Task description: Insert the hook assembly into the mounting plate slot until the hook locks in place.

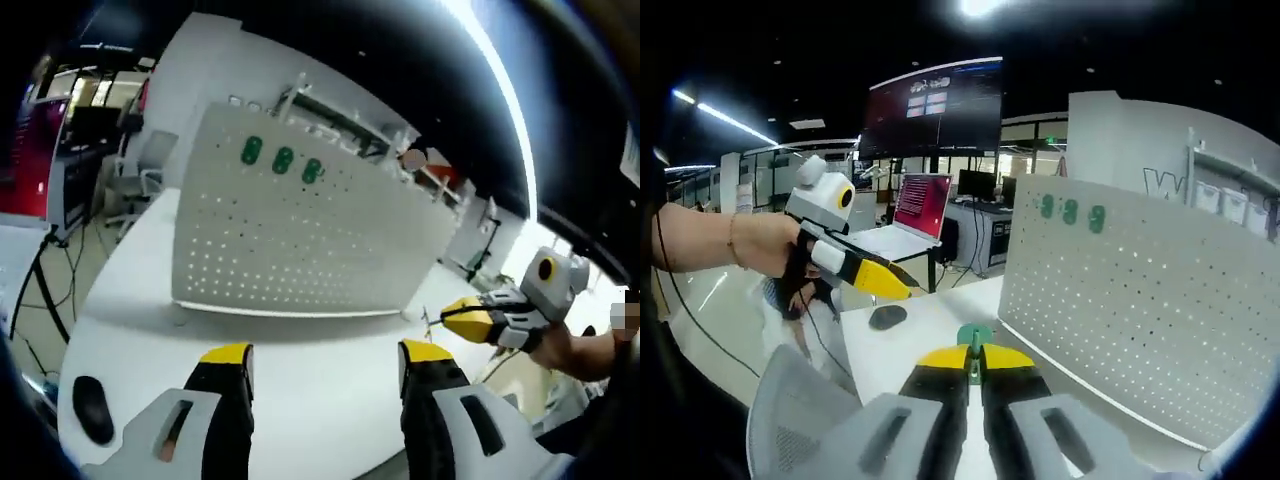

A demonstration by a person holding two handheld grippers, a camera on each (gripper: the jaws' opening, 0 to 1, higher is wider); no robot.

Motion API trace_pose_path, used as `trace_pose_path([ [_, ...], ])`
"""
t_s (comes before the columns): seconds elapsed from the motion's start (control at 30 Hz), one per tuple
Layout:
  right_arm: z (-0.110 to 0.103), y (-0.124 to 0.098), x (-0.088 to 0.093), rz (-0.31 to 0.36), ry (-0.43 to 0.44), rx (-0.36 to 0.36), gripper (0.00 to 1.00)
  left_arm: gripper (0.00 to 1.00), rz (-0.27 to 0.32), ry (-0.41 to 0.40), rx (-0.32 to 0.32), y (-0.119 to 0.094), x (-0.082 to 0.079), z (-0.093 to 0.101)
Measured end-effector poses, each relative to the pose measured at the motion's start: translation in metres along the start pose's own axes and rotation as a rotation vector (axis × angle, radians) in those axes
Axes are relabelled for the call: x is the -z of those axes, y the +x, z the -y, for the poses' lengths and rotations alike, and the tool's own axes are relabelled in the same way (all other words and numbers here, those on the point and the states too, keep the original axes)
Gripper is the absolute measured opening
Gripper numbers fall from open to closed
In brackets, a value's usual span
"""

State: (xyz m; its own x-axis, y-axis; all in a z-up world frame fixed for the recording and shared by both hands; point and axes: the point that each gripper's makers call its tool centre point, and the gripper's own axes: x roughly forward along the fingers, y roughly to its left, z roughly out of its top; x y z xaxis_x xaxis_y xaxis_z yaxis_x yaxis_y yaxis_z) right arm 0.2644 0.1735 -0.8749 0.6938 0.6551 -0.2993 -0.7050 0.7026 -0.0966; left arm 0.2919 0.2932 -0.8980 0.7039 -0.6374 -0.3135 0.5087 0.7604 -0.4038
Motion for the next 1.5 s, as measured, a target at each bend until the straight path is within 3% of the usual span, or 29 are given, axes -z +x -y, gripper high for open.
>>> trace_pose_path([
  [0.23,0.007,-0.009,-0.001,0.008,-0.003,0.039,0.0,0.61,-0.003,0.017,-0.007,-0.003,0.002,-0.005],
  [0.57,0.023,-0.004,-0.018,0.053,-0.019,0.049,0.0,0.65,0.048,0.032,-0.044,-0.017,-0.015,-0.017],
  [0.83,0.017,0.006,-0.015,0.059,0.017,0.013,0.0,0.66,0.05,0.025,-0.1,-0.032,-0.021,-0.032],
  [1.07,0.015,0.005,-0.031,0.093,0.0,0.033,0.0,0.68,0.087,0.042,-0.105,-0.035,-0.037,-0.033],
  [1.33,0.026,0.004,-0.029,0.102,0.019,0.087,0.0,0.73,0.074,0.068,-0.075,-0.025,-0.028,-0.022],
  [1.5,0.036,0.0,-0.026,0.108,0.05,0.133,0.0,0.77,0.035,0.071,-0.047,-0.011,-0.018,-0.016],
])
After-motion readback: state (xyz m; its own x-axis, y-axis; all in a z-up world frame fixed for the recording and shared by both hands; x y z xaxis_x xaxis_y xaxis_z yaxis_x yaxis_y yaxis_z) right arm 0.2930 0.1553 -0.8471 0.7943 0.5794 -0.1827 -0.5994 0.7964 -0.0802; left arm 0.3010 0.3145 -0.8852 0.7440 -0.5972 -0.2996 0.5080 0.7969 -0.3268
